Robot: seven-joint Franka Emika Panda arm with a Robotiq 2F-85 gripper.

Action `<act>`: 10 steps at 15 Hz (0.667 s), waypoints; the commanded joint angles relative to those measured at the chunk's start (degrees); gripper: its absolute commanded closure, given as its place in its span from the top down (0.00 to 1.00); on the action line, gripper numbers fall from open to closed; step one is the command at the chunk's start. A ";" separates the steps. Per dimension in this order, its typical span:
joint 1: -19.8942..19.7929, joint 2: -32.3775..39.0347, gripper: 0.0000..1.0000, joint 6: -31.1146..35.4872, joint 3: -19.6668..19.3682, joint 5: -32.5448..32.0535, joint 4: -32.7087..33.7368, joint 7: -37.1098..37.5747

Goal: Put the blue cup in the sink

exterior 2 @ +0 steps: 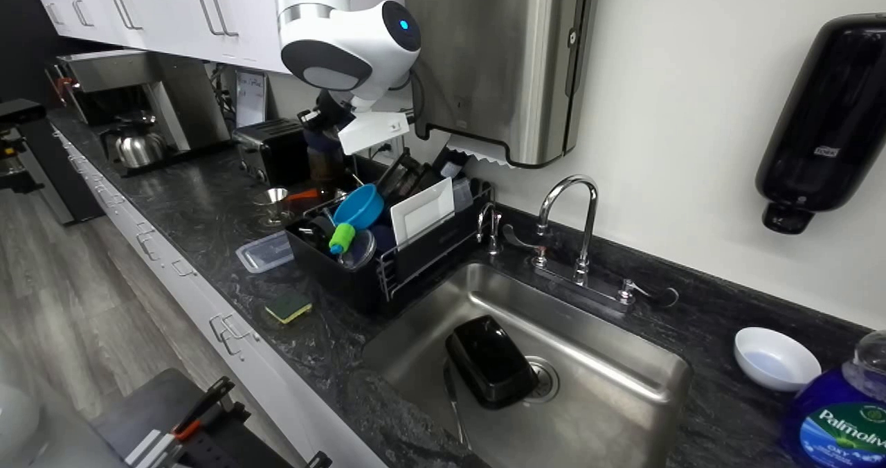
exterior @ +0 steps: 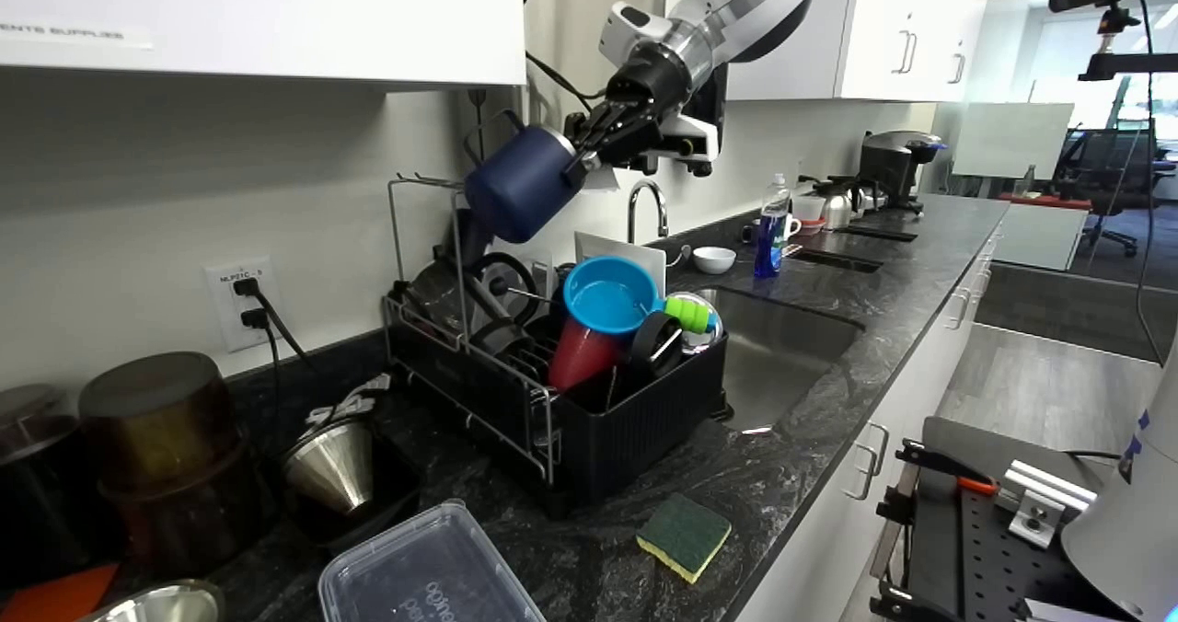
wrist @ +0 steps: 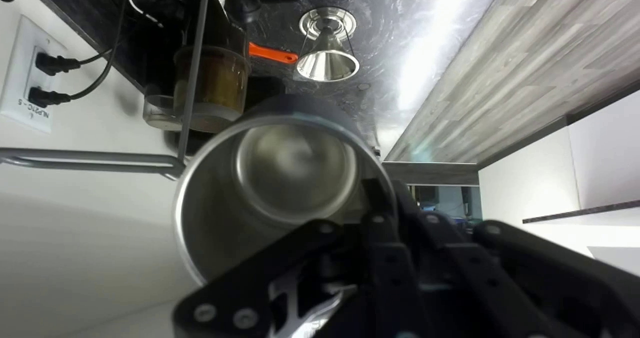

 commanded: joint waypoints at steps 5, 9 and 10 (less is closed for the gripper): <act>-2.29 -5.22 0.02 -1.53 -1.38 -13.68 -2.07 4.65; -2.82 -5.98 0.02 -1.77 -2.44 -19.78 -1.66 6.74; -2.91 -6.00 0.02 -1.76 -2.74 -20.96 -1.45 7.19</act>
